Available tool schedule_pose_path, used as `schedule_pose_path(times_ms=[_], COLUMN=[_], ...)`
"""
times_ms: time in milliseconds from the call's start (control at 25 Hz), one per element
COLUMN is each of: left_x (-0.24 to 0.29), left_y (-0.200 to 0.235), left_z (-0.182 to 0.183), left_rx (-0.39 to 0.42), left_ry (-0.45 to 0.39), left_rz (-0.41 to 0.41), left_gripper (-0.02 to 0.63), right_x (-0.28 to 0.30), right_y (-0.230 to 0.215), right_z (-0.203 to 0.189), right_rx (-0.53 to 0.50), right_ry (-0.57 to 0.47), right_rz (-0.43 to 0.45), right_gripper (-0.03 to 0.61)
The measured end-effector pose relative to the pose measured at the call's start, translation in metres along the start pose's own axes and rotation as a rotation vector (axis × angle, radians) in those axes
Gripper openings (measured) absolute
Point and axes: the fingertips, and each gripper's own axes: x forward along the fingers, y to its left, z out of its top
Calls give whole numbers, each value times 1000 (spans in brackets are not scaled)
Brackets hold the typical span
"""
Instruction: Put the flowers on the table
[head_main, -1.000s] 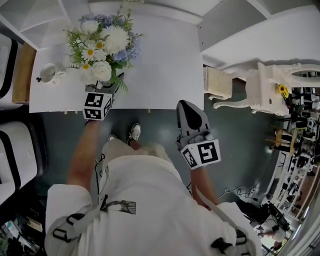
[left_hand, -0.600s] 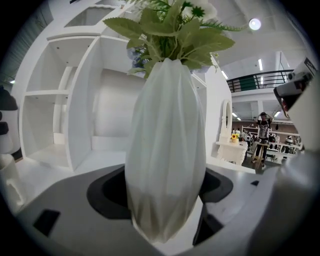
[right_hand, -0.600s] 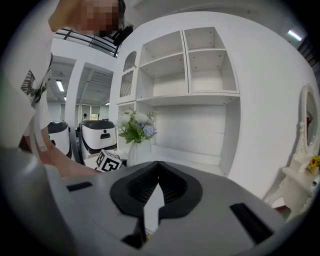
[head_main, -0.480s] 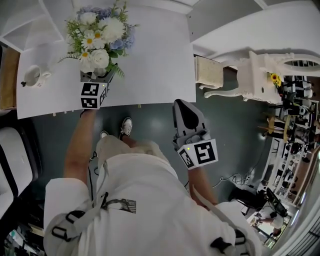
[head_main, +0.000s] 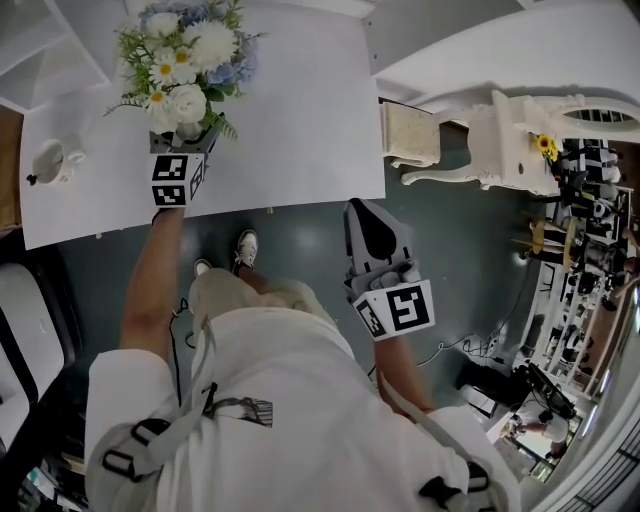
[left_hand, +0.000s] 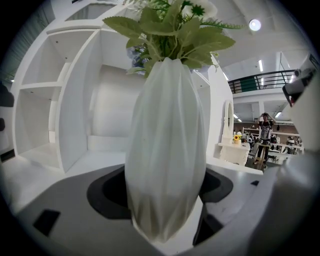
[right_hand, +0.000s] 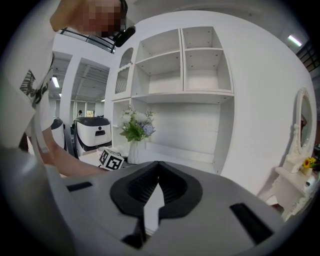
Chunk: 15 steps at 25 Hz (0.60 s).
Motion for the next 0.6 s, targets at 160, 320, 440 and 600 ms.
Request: schedule_pose_path(times_ms=[160, 320, 440, 600], left_x=[-14, -13, -7, -10], left_y=[3, 3, 3, 6], left_z=[10, 6, 2, -2], left_rx=[13, 25, 13, 5], left_ry=[-3, 2, 0, -2], left_rz=[6, 3, 6, 15], left_gripper=[380, 380, 380, 380], right_x=[-15, -21, -19, -22], right_y=[9, 11, 6, 8], right_z=[7, 5, 1, -2], right_rx=[11, 15, 17, 16], right_ry=[13, 21, 26, 32], right_rz=[-21, -35, -43, -47], right_gripper=[11, 11, 11, 11])
